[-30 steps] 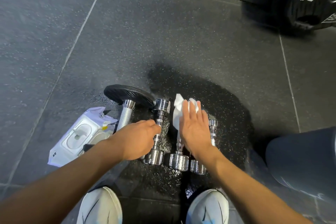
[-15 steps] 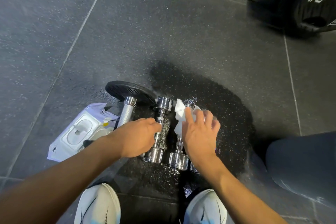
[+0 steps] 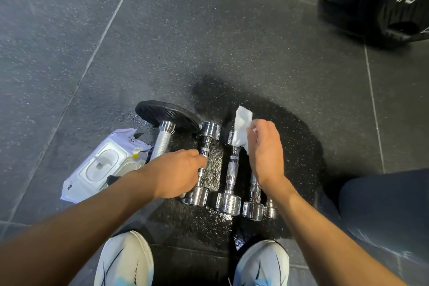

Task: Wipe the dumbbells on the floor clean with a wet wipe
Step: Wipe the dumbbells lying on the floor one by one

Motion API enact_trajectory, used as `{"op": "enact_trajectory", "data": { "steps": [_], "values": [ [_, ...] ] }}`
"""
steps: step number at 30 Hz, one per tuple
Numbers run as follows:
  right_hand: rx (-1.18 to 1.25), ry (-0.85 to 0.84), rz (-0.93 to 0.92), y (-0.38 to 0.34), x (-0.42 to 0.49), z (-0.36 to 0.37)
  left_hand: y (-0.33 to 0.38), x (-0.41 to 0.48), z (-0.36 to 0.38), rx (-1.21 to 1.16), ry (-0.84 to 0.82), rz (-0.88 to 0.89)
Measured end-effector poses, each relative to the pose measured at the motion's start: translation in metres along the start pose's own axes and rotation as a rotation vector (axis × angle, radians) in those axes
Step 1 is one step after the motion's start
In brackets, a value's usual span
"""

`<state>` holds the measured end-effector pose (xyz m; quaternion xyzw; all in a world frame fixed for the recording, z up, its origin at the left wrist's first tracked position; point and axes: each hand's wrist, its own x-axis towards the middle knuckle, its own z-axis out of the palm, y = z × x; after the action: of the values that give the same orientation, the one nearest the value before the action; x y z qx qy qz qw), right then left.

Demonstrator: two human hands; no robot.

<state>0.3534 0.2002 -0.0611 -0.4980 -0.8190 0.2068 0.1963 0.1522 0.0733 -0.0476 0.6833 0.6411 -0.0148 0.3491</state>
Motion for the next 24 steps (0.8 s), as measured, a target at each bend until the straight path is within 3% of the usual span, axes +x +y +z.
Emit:
{"op": "enact_trajectory", "data": {
  "steps": [3,11,18,21,24],
  "values": [
    [-0.138,-0.117,-0.078,0.004,-0.007,0.017,0.000,0.000,0.001,-0.008,-0.009,0.002],
    [0.025,-0.355,0.022,0.001,-0.064,0.017,-0.003,-0.001,0.001,-0.029,0.008,0.008],
    [0.121,-0.308,0.328,-0.016,-0.043,0.005,0.000,-0.001,-0.003,-0.049,-0.023,-0.015],
    [0.302,-0.400,0.587,-0.024,-0.036,0.013,0.001,-0.002,-0.003,-0.041,-0.027,-0.014],
    [0.356,-0.514,0.635,-0.026,-0.045,0.018,0.002,-0.002,-0.003,-0.030,-0.028,-0.016]
  ]
}}
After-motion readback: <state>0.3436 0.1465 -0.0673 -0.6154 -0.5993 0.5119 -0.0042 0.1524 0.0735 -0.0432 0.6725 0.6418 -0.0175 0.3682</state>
